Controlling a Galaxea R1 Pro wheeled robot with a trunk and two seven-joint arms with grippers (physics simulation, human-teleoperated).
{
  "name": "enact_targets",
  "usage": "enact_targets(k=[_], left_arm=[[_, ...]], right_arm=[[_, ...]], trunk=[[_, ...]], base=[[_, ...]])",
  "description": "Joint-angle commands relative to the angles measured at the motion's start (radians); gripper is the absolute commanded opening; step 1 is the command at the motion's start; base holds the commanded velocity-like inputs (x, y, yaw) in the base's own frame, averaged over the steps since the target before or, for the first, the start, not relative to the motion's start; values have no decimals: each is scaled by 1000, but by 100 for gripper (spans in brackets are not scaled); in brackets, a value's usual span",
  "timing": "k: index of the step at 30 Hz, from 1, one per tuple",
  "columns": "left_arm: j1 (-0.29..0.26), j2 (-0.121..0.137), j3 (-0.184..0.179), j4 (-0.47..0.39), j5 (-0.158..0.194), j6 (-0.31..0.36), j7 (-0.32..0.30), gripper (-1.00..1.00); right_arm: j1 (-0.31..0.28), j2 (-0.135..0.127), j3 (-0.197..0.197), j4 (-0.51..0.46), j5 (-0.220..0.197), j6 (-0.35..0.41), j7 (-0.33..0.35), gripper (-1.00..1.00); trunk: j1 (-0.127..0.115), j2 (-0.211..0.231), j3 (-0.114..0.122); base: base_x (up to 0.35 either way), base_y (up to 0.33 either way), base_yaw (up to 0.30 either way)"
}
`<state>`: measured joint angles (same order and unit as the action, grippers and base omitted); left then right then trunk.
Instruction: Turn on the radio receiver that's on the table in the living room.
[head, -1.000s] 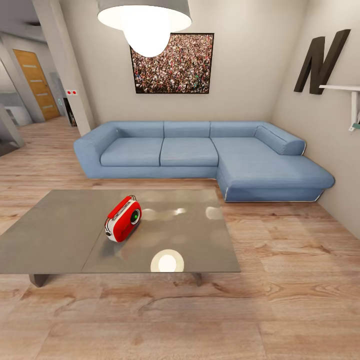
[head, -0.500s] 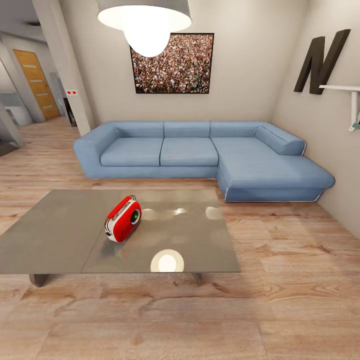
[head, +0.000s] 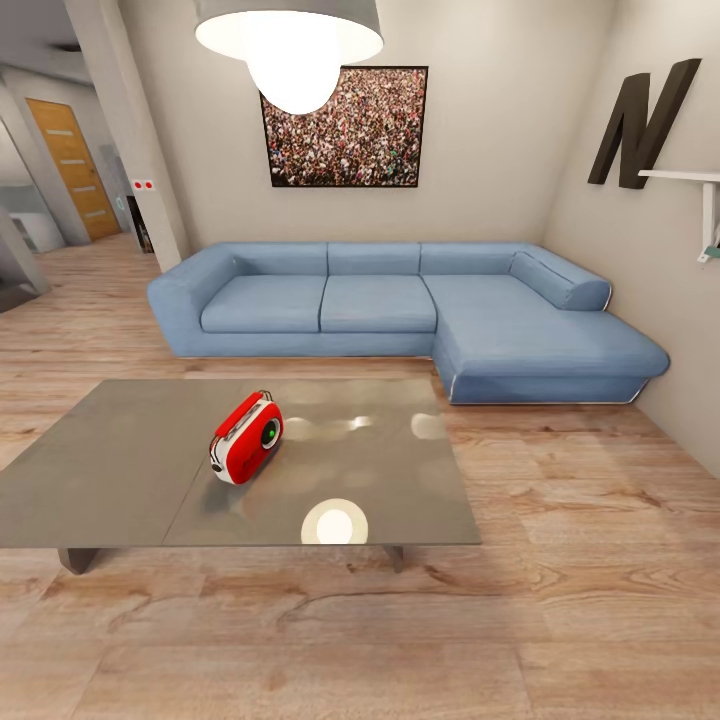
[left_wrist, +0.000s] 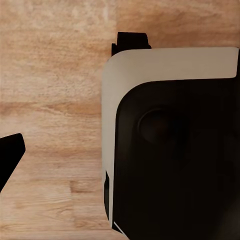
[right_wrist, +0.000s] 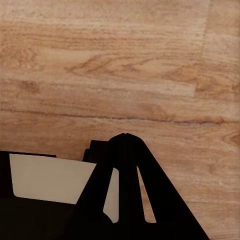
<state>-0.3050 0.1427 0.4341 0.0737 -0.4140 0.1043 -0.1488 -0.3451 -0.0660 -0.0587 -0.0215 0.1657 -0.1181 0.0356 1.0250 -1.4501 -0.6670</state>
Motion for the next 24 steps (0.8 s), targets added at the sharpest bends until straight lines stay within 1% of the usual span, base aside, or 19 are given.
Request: enact_targets(k=[1, 24], left_arm=[[0, 0, 0, 0, 0, 0, 0, 100], [0, 0, 0, 0, 0, 0, 0, 100]], right_arm=[[0, 0, 0, 0, 0, 0, 0, -100], [0, 0, 0, 0, 0, 0, 0, -100]], trunk=[[0, 0, 0], [0, 0, 0]], base=[[0, 0, 0], [0, 0, 0]])
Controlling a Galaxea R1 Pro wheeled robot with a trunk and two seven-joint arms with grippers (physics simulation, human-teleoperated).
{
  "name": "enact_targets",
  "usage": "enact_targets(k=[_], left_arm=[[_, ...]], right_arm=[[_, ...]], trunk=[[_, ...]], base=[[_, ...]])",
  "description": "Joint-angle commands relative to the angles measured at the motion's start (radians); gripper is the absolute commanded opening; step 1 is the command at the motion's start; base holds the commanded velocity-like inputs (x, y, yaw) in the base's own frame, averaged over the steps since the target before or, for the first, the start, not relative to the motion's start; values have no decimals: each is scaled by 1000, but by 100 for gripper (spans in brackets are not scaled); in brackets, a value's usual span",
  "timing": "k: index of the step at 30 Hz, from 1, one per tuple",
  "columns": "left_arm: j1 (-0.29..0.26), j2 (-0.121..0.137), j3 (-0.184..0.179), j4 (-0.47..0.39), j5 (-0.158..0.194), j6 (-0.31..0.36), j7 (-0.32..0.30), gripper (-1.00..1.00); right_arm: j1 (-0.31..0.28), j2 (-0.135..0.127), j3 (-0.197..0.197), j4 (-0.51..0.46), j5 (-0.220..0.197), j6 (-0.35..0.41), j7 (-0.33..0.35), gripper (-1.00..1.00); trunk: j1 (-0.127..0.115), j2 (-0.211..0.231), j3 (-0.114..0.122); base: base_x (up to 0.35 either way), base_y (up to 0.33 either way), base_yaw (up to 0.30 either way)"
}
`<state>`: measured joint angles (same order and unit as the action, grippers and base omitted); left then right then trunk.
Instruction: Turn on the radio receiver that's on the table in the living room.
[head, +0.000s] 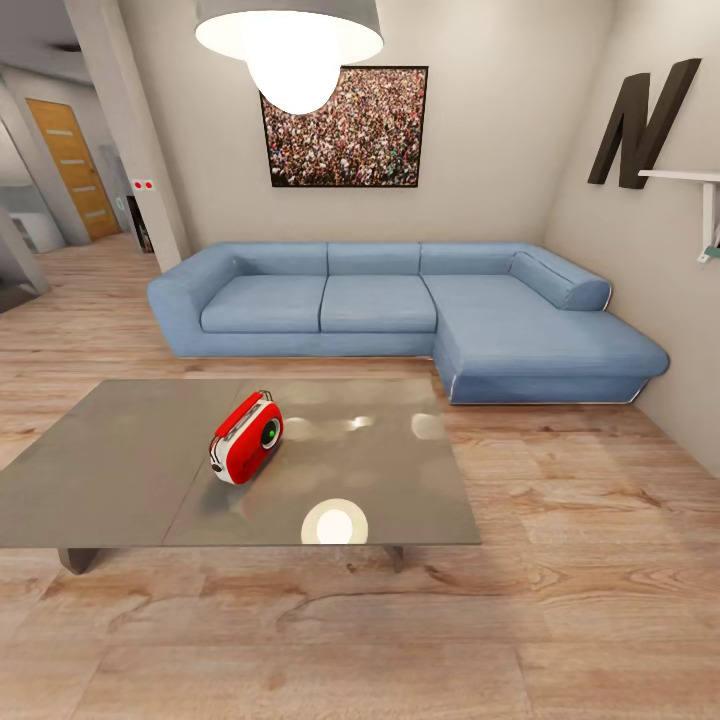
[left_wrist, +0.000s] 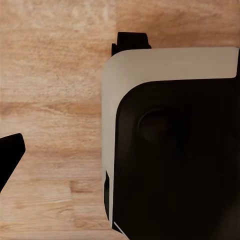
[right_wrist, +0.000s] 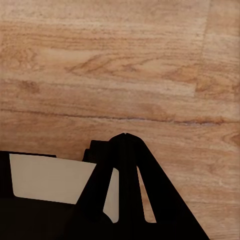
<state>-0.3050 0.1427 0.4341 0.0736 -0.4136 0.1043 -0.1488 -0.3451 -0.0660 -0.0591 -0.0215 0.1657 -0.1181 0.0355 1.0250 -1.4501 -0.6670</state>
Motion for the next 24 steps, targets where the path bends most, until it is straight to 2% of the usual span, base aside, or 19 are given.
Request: enact_targets(k=[1, 24], left_arm=[[0, 0, 0, 0, 0, 0, 0, 100], [0, 0, 0, 0, 0, 0, 0, 100]], right_arm=[[0, 0, 0, 0, 0, 0, 0, -100], [0, 0, 0, 0, 0, 0, 1, -100]], trunk=[[0, 0, 0], [0, 0, 0]], base=[[0, 0, 0], [0, 0, 0]])
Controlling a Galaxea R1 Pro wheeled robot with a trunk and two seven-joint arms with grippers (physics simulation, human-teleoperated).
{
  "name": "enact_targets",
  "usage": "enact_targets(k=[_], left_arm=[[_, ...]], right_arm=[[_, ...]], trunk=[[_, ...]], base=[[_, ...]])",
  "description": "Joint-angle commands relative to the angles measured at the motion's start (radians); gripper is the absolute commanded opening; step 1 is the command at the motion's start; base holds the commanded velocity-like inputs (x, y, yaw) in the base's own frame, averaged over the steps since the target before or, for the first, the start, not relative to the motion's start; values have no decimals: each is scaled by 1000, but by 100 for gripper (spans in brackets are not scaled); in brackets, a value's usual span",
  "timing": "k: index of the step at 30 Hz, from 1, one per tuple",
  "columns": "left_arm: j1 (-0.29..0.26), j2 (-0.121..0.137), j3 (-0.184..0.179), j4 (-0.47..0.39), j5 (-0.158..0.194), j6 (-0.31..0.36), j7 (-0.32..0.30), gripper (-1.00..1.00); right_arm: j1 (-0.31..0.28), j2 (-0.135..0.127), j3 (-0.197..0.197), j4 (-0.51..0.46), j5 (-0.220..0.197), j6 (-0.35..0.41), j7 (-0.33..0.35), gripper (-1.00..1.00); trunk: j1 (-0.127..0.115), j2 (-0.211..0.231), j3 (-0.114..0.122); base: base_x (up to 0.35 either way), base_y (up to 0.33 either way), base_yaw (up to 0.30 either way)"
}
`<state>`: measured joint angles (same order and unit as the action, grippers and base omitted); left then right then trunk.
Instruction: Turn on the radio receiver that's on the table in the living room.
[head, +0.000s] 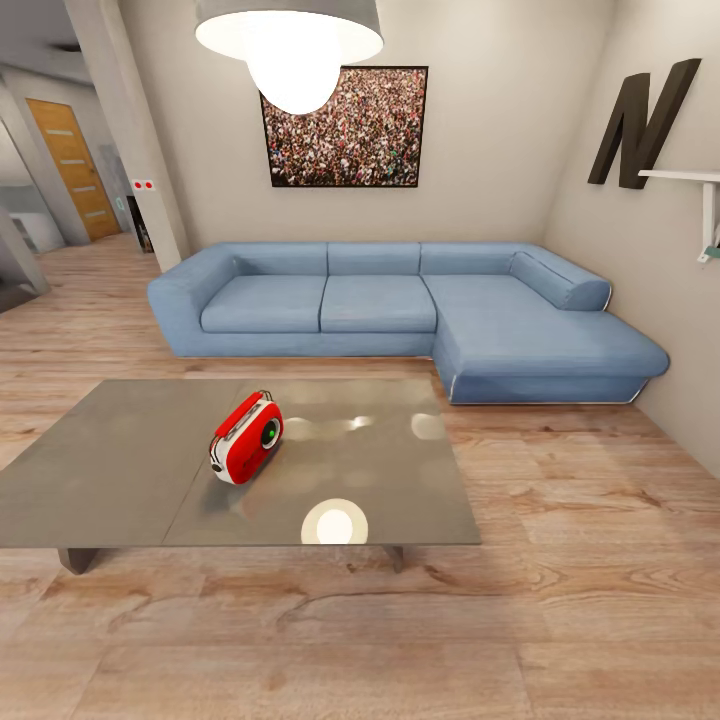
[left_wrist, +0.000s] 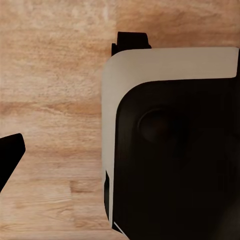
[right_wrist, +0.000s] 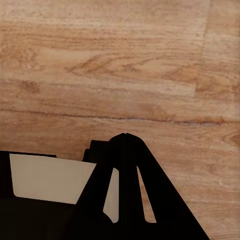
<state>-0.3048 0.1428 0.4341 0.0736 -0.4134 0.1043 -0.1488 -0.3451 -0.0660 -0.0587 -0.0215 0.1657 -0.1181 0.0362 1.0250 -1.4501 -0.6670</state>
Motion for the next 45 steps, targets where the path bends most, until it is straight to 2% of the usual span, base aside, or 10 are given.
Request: enact_targets(k=[1, 45], left_arm=[[0, 0, 0, 0, 0, 0, 0, 100], [0, 0, 0, 0, 0, 0, 0, 100]], right_arm=[[0, 0, 0, 0, 0, 0, 0, -100], [0, 0, -1, 0, 0, 0, 0, -100]], trunk=[[0, 0, 0], [0, 0, 0]], base=[[0, 0, 0], [0, 0, 0]])
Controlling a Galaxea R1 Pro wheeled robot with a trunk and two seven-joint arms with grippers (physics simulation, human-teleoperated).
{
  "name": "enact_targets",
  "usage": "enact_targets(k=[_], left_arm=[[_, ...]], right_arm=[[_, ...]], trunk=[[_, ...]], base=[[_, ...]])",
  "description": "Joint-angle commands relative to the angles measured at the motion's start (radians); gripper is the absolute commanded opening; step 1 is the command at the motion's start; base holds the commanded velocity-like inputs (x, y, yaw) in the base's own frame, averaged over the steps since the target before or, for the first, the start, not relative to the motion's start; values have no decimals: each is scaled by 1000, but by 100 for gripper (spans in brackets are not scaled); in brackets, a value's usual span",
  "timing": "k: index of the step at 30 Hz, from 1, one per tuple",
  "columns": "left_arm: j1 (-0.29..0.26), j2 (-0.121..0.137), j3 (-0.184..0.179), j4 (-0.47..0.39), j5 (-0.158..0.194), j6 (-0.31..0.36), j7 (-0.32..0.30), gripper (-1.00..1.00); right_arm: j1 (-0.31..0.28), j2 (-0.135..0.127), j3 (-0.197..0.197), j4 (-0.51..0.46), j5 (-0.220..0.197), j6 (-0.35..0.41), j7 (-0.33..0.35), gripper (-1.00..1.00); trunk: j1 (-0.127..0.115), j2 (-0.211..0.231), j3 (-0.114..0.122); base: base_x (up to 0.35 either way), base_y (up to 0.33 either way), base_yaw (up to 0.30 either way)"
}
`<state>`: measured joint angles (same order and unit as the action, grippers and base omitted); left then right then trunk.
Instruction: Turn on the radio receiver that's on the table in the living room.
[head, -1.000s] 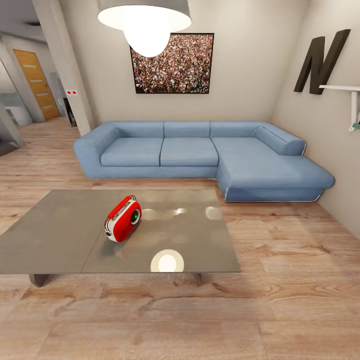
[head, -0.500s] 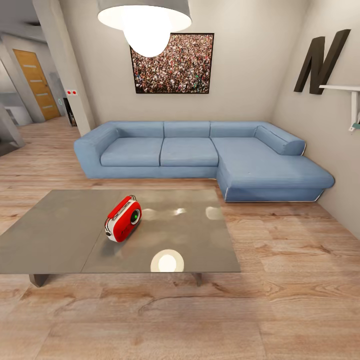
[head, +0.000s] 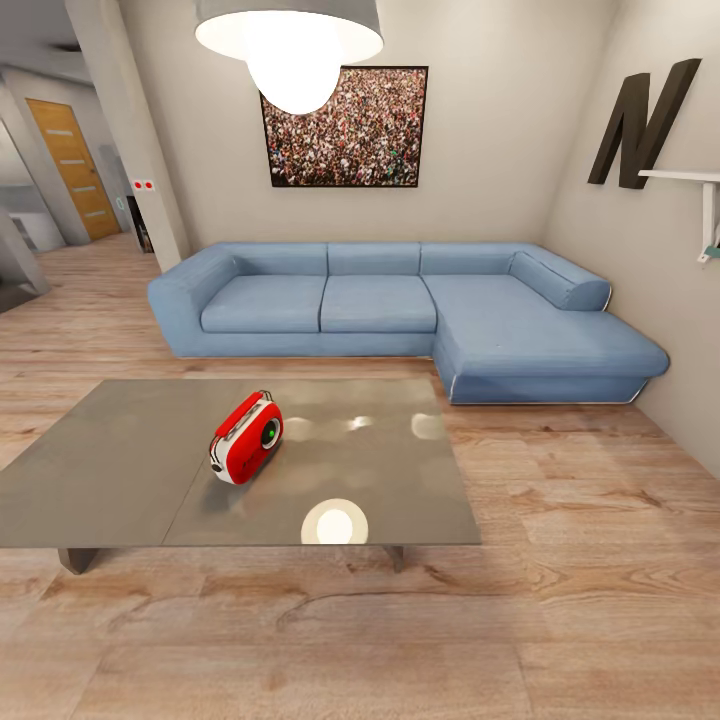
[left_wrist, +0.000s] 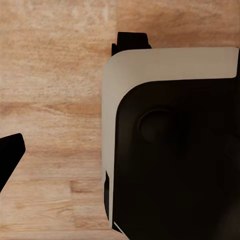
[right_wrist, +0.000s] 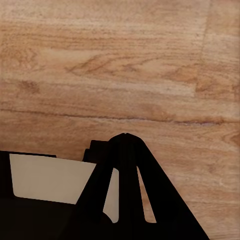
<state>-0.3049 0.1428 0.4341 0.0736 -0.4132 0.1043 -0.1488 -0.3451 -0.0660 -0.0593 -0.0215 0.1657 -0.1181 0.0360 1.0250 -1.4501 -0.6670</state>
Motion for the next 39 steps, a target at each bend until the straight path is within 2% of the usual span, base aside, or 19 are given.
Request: enact_targets(k=[1, 39], left_arm=[[0, 0, 0, 0, 0, 0, 0, 100], [0, 0, 0, 0, 0, 0, 0, 100]], right_arm=[[0, 0, 0, 0, 0, 0, 0, -100], [0, 0, 1, 0, 0, 0, 0, -100]], trunk=[[0, 0, 0], [0, 0, 0]], base=[[0, 0, 0], [0, 0, 0]])
